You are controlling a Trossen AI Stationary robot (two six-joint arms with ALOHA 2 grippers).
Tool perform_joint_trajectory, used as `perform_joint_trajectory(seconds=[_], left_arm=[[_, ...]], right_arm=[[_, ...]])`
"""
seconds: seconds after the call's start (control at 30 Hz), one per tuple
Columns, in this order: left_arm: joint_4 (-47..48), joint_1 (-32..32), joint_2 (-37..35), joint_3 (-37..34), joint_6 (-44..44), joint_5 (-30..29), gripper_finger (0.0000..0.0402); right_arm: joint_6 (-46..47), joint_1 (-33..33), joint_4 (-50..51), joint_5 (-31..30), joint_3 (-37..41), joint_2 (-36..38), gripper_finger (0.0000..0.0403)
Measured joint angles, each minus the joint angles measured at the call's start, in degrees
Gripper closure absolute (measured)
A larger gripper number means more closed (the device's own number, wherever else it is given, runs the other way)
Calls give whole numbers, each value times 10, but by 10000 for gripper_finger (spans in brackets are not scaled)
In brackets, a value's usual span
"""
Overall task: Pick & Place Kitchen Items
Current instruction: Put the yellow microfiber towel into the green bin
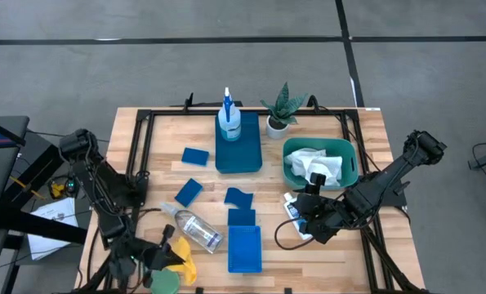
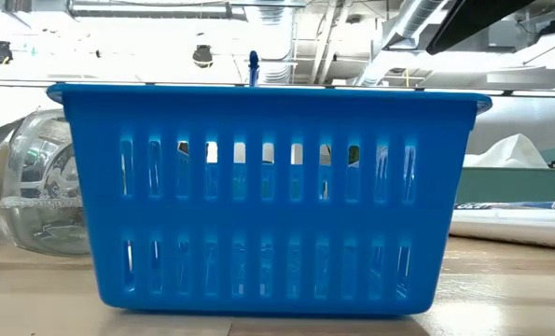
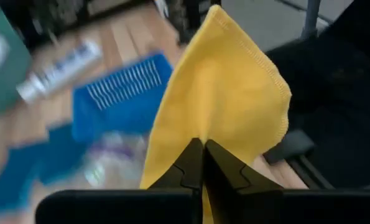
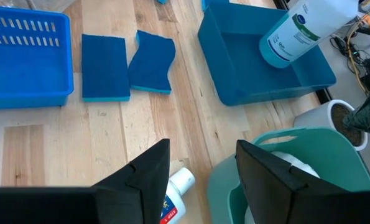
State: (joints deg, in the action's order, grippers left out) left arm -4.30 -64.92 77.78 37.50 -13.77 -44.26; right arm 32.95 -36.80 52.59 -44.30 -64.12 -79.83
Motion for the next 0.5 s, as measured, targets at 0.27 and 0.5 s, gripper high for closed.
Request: perform_joint_trajectory(seconds=[0.27,0.5], left_arm=[[-77,1,-132,0,283,-10,401],[-154,16,-230,0,526,28,401]], right_arm=[[-4,0,0,10,0,0,228],[-6,0,1,9,0,0,228]])
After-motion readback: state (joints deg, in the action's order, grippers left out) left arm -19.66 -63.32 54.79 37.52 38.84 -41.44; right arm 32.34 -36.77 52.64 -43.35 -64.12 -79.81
